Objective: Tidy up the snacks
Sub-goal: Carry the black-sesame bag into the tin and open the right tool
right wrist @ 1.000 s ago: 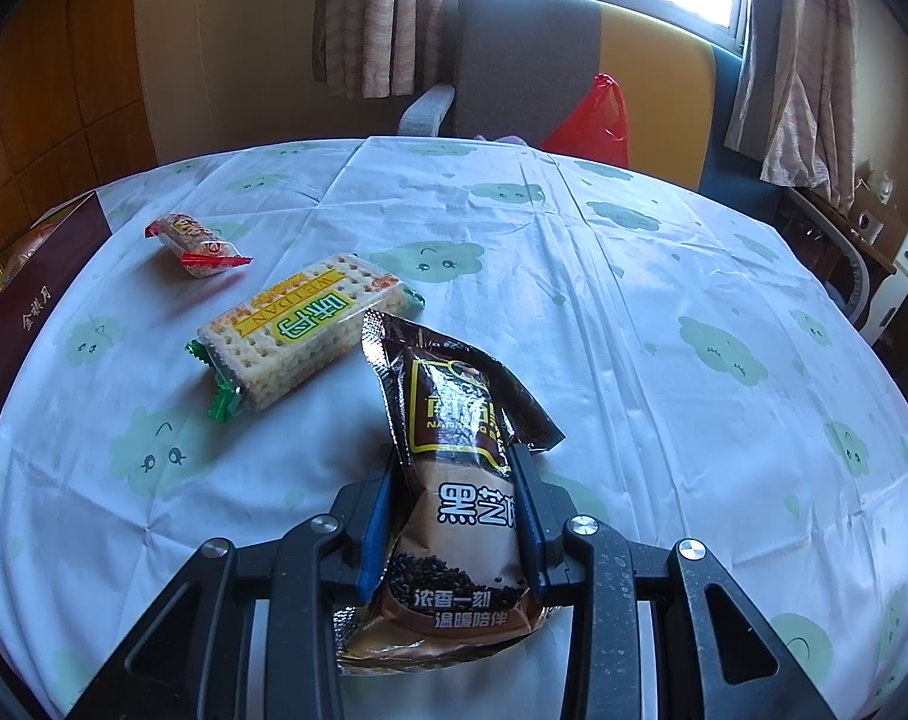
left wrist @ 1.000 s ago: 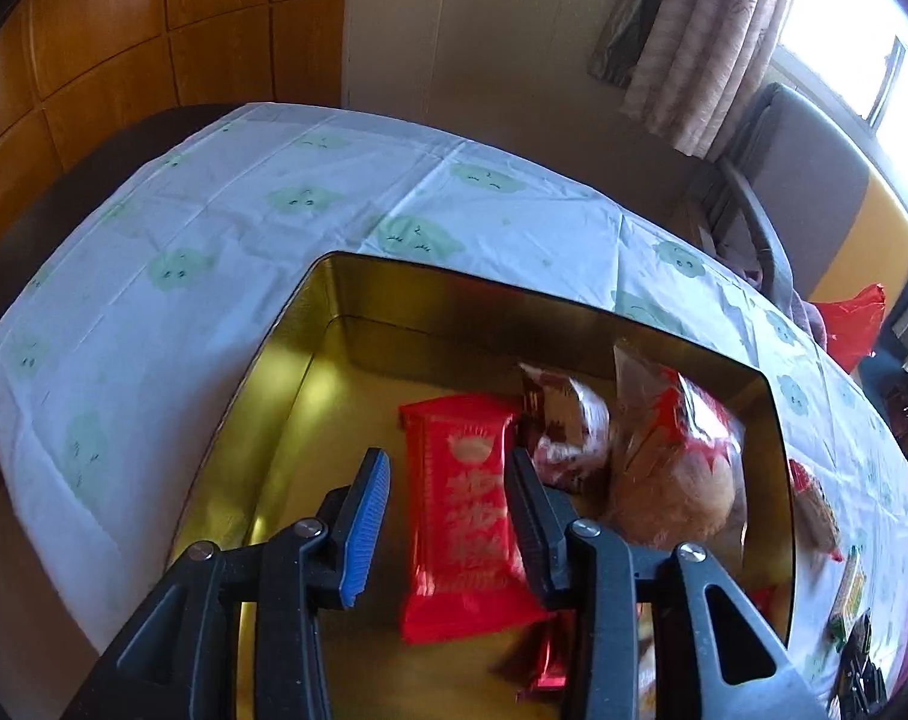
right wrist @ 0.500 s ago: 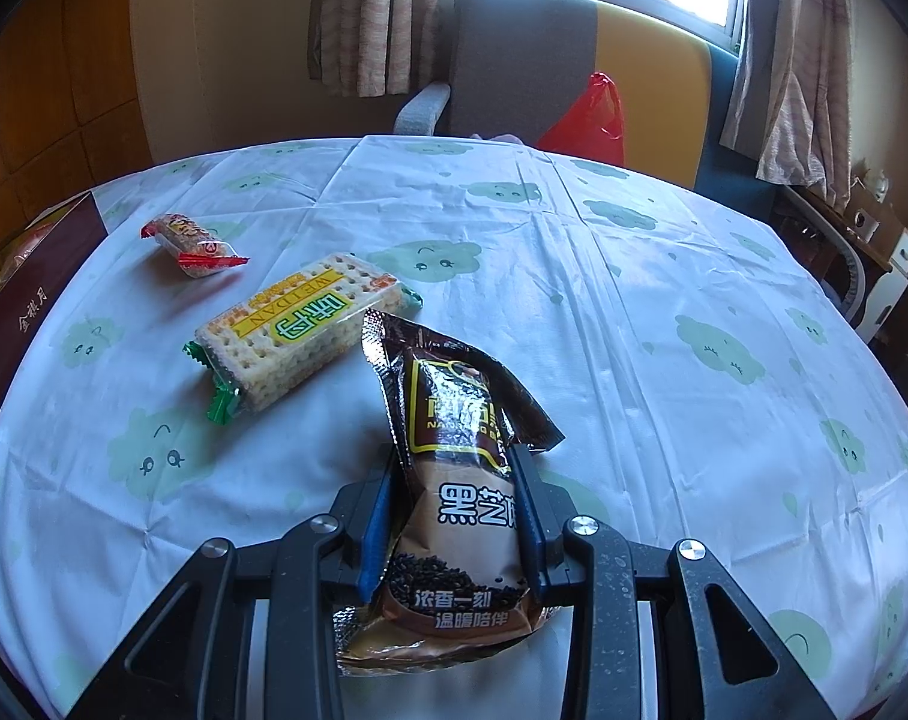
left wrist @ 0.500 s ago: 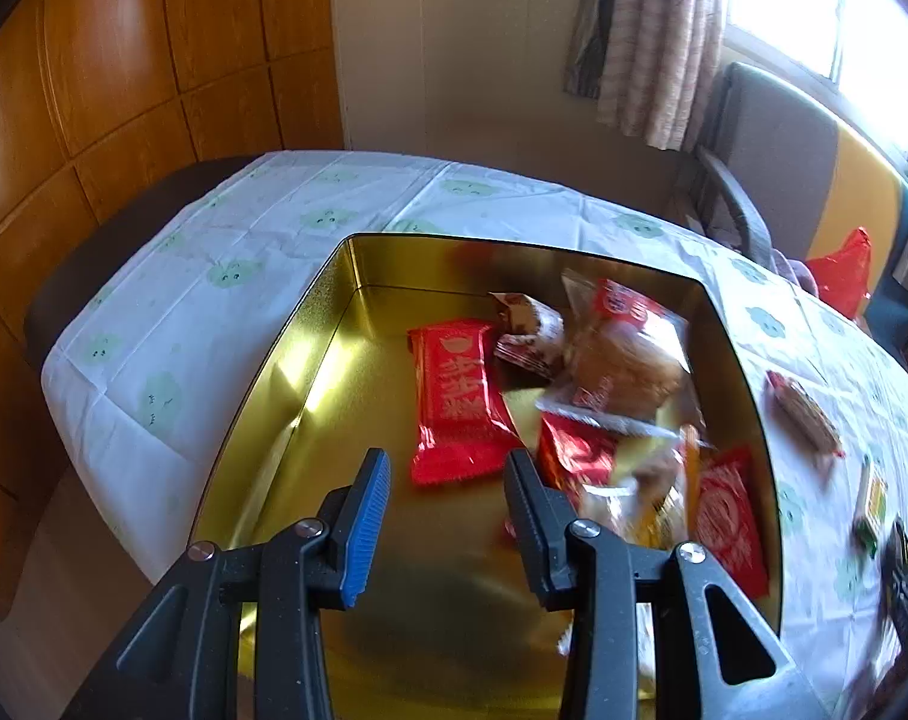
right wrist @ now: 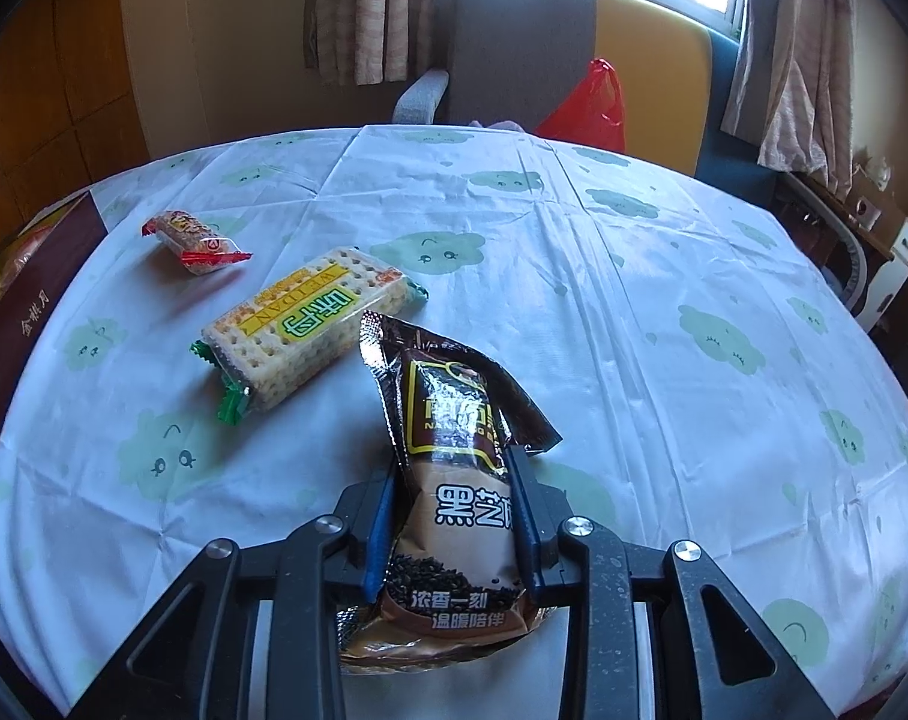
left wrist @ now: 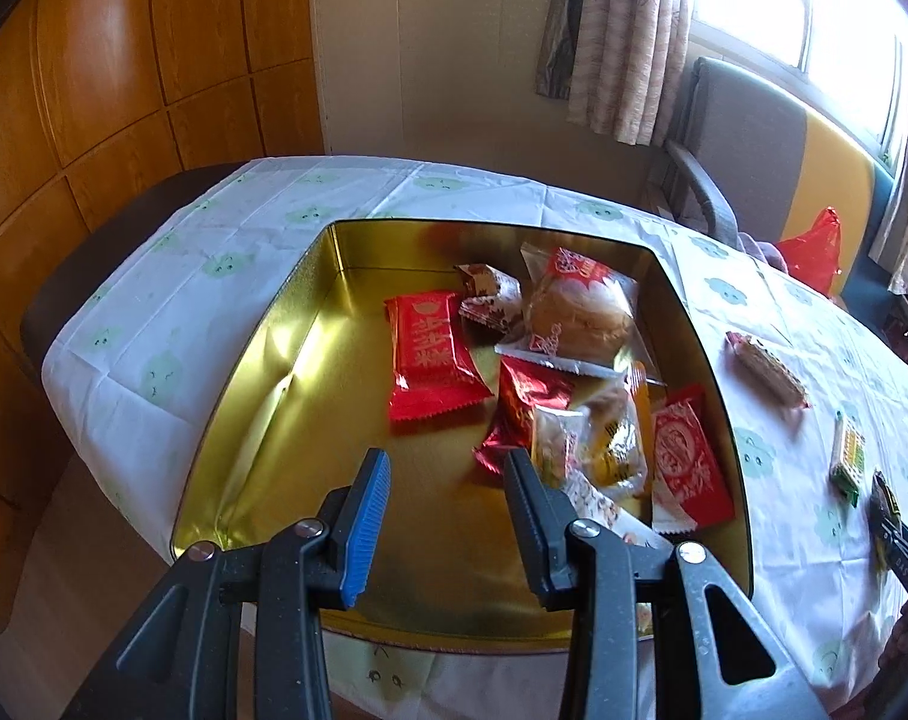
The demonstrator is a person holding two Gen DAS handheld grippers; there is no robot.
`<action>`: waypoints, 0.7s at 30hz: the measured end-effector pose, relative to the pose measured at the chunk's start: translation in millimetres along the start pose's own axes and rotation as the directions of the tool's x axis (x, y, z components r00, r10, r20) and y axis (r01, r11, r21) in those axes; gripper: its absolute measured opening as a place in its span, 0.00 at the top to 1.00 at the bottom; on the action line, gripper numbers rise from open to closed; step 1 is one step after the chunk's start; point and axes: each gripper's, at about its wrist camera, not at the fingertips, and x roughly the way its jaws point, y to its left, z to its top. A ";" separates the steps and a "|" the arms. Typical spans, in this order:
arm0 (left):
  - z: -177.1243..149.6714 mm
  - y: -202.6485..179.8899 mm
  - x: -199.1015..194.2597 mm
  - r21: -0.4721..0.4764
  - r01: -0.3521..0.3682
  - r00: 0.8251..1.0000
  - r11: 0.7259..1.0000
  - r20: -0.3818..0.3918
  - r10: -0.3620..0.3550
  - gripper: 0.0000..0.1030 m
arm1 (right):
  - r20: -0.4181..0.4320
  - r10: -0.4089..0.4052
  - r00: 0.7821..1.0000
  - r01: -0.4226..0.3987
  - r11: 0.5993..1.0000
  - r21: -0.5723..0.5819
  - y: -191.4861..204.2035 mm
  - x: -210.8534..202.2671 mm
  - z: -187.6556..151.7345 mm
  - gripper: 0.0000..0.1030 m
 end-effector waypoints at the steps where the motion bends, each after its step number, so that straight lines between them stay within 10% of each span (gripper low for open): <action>1: -1.9 0.5 -0.3 0.000 0.002 1.000 1.000 -0.001 -0.002 0.61 | -0.003 0.006 1.000 -0.006 1.000 0.006 0.2 -0.8 -0.1 0.69; 12: -8.5 10.3 0.8 -0.017 -0.007 1.000 1.000 -0.001 0.007 0.61 | 0.035 0.073 0.997 -0.074 0.997 0.017 14.8 -25.6 12.4 0.71; 21: -10.2 27.4 -0.4 -0.064 -0.040 0.999 0.997 0.012 0.041 0.61 | 0.044 0.287 0.957 -0.281 0.953 -0.117 78.0 -56.2 38.1 0.71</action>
